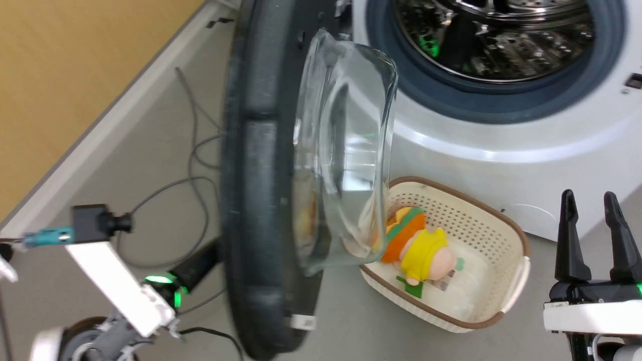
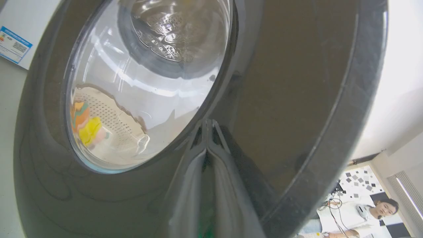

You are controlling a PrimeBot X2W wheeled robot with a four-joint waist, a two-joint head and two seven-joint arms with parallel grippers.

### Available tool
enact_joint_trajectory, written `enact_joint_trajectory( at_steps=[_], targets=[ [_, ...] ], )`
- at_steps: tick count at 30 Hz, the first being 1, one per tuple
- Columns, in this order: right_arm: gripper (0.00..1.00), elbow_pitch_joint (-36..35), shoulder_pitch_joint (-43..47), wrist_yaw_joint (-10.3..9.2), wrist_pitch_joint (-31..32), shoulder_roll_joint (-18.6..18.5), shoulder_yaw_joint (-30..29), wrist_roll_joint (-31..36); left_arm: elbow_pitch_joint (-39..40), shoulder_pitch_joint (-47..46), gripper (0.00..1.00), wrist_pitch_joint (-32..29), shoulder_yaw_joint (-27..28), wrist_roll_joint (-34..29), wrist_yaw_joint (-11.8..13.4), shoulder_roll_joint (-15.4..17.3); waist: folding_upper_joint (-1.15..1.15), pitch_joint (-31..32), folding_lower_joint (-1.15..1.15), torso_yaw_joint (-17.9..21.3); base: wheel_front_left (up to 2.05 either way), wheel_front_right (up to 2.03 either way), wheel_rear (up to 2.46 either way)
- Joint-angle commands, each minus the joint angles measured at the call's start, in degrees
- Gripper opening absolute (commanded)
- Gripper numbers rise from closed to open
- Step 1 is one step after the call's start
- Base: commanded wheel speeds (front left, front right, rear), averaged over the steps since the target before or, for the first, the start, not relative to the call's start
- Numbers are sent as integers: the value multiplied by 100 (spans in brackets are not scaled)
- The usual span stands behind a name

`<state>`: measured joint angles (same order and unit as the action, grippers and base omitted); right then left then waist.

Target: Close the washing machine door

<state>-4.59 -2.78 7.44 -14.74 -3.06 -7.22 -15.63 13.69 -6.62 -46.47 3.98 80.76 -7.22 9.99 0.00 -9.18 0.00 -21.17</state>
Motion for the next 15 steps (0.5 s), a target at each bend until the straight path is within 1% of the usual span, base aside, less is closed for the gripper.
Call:
enact_joint_trajectory(
  at_steps=[1, 7, 10, 15],
  targets=[
    [100, 1, -47, 5, -26, 18, -11, -11, 53, 56, 0, 18, -75, -19, -26, 1, 0, 18, 0, 94, 0, 0, 0],
    [100, 15, -88, 5, -26, 18, -23, -36, 101, -105, 0, 236, -736, -11, -26, -17, 0, 21, 0, 471, 0, 0, 0],
    [100, 36, -96, 5, -26, 18, -24, -64, -77, -210, 0, 404, -1086, -61, -26, -34, 0, 36, 0, 683, 0, 0, 0],
    [100, 62, -75, 5, -26, 18, -48, -103, -433, -436, 0, 833, -1596, 20, -26, -182, 0, 56, 0, 1030, 0, 0, 0]
  ],
)
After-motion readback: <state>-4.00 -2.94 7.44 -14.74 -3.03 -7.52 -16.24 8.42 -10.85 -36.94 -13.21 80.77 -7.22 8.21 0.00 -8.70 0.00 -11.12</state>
